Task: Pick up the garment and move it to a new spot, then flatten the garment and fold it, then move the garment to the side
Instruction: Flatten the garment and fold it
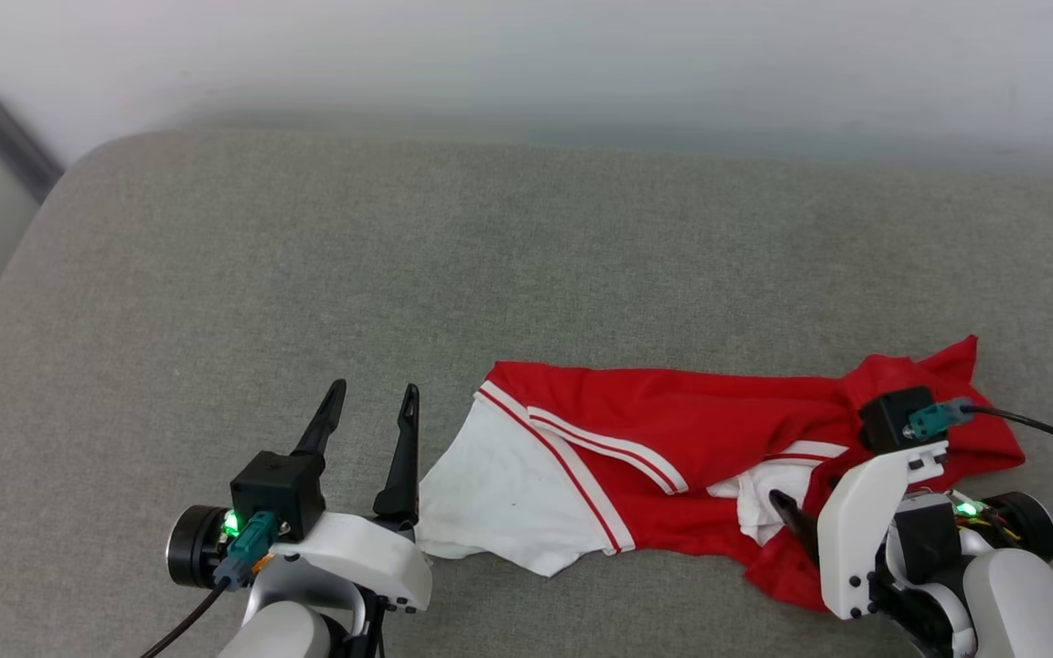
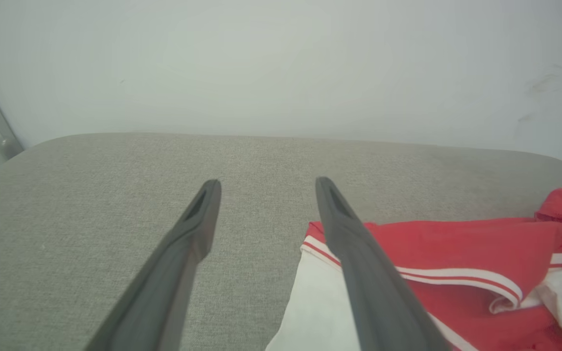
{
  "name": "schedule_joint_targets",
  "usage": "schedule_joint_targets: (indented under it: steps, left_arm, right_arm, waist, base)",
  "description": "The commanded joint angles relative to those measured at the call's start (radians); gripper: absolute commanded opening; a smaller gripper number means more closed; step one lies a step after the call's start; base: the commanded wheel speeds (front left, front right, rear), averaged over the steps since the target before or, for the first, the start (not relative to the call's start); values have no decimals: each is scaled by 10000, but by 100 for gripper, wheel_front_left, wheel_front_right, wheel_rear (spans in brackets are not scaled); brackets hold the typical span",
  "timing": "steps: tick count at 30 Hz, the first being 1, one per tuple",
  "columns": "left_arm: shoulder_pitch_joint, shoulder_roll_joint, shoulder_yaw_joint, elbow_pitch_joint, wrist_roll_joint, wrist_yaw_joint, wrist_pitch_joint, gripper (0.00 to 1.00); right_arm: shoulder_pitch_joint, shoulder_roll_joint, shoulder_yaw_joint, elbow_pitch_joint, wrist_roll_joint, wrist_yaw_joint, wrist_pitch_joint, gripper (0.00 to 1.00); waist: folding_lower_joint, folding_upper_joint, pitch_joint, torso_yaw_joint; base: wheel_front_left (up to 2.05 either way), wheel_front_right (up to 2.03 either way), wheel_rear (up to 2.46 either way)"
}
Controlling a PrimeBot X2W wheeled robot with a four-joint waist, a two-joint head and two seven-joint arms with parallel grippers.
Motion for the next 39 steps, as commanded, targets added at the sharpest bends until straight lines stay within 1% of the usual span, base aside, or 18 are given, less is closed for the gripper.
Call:
schedule_joint_targets:
  steps: [1,2,3,4,9,12,14,19,23,25,26,27,28,32,34,37,39]
  left_arm:
    - [-134,-12,24,45,25,-16,-64,100]
    - [-159,-30,23,70,26,-20,-73,100]
    - [-171,-43,28,103,26,-23,-87,100]
    - [-184,-48,34,130,19,-20,-102,100]
    - [-18,-50,83,286,-45,29,-178,100]
    - [66,-7,87,311,-72,25,-200,100]
    - [153,35,89,310,-56,44,-198,100]
    - [321,118,61,261,-109,89,-124,100]
    - [403,139,3,177,-128,138,-52,100]
    - [406,163,-19,141,-130,132,-16,100]
    - [415,181,-17,129,-139,138,-4,100]
    - [425,200,-11,102,-145,146,11,100]
    - [437,222,-1,92,-142,156,21,100]
    - [482,308,29,7,-140,202,37,100]
    - [504,338,34,-15,-142,216,49,100]
    - [567,385,39,-65,-157,260,94,100]
    - [630,415,52,-71,-172,308,95,100]
  right_arm:
    - [-150,-74,-6,97,-75,-5,113,100]
    - [-160,-94,-53,155,-124,-5,209,47]
    - [-173,-106,-87,190,-149,-5,279,14]
    - [-189,-114,-107,180,-171,-5,314,0]
    - [113,-170,-496,-290,-228,-5,200,0]
    - [474,-160,-1077,-726,-289,-5,61,0]
    - [799,-99,-1625,-1075,-370,-5,-26,0]
    - [1894,421,-3411,-1635,-485,-5,-129,0]
    - [2642,822,-4853,-1244,-222,-5,-266,0]
    - [2900,903,-5252,-874,-326,-5,-426,0]
    - [2943,945,-5336,-612,-265,-5,-592,13]
    - [2971,959,-5331,-384,-241,-5,-836,61]
    - [2947,973,-5309,-170,-206,-5,-1108,100]
    - [2703,979,-4976,276,5,-4,-2189,100]
    - [2688,981,-4882,252,4,-5,-2388,100]
    - [2720,978,-4647,-235,-171,-4,-2843,100]
    - [2828,980,-4471,-733,-296,-4,-2964,100]
  waist:
    - [0,0,115,55]
    - [0,0,136,57]
    - [0,0,152,55]
    - [0,0,163,49]
    - [0,0,-42,-165]
    - [0,0,-222,-305]
    - [0,0,-352,-419]
    - [0,0,-625,-685]
    - [0,0,-759,-802]
    - [0,0,-778,-825]
    - [0,0,-787,-846]
    - [0,0,-784,-869]
    - [0,0,-780,-897]
    - [0,0,-781,-1004]
    - [0,0,-792,-1027]
    - [0,0,-861,-1080]
    - [0,0,-956,-1129]
  base:
    - [0,0,0]
    - [0,0,0]
    - [0,0,0]
    - [0,0,0]
    - [0,0,0]
    - [0,0,0]
    - [0,0,0]
    - [0,0,0]
    - [0,0,0]
    - [0,0,0]
    - [0,0,0]
    - [0,0,0]
    - [0,0,0]
    - [0,0,0]
    - [0,0,0]
    - [0,0,0]
    - [0,0,0]
